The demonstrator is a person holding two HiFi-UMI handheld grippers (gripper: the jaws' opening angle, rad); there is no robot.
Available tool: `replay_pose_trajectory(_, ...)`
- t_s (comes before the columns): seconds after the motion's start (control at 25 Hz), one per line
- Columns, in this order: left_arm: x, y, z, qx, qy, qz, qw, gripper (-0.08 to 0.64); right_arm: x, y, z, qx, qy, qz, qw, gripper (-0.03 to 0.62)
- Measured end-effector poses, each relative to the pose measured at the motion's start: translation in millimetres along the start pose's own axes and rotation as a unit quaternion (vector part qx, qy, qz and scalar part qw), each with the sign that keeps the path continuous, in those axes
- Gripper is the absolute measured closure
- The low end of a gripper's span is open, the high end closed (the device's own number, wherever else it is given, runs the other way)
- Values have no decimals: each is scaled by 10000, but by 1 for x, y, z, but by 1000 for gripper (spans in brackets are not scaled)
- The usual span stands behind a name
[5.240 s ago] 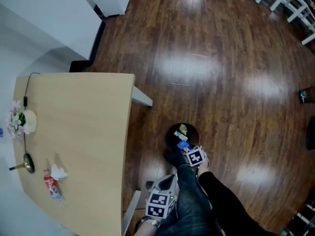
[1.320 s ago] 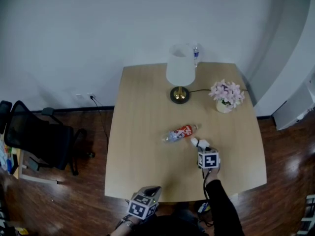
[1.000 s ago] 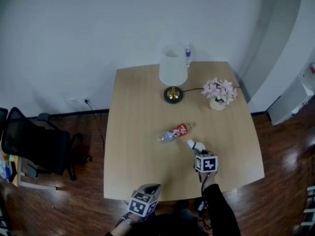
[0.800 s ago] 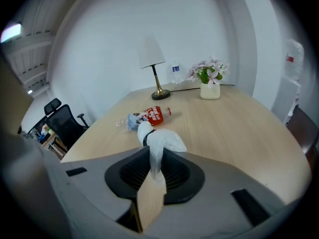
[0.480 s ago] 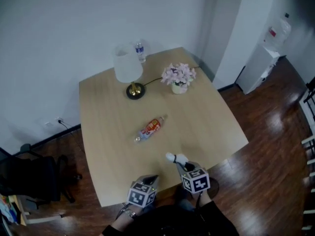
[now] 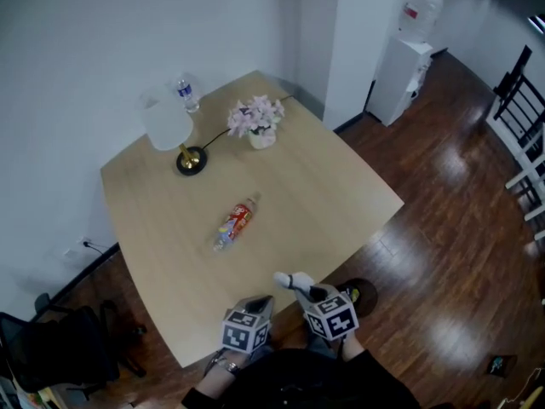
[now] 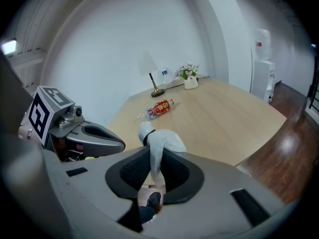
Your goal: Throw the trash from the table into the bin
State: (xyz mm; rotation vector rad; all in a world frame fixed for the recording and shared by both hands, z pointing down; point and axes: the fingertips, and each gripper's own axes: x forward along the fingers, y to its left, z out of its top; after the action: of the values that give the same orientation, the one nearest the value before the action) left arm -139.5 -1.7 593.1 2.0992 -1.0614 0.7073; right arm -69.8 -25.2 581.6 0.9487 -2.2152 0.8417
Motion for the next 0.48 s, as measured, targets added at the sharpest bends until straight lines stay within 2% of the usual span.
replay_pose_trajectory(0.28, 18, -26, -3, 376, 290, -316, 9984, 555, -21, -22, -27, 497, -85, -267, 9984, 532)
replay_pose_trajectory(0.48, 44, -67, -3, 863, 612, -738, 9916, 555, -42, -54, -67, 1112, -155, -607, 9918, 532)
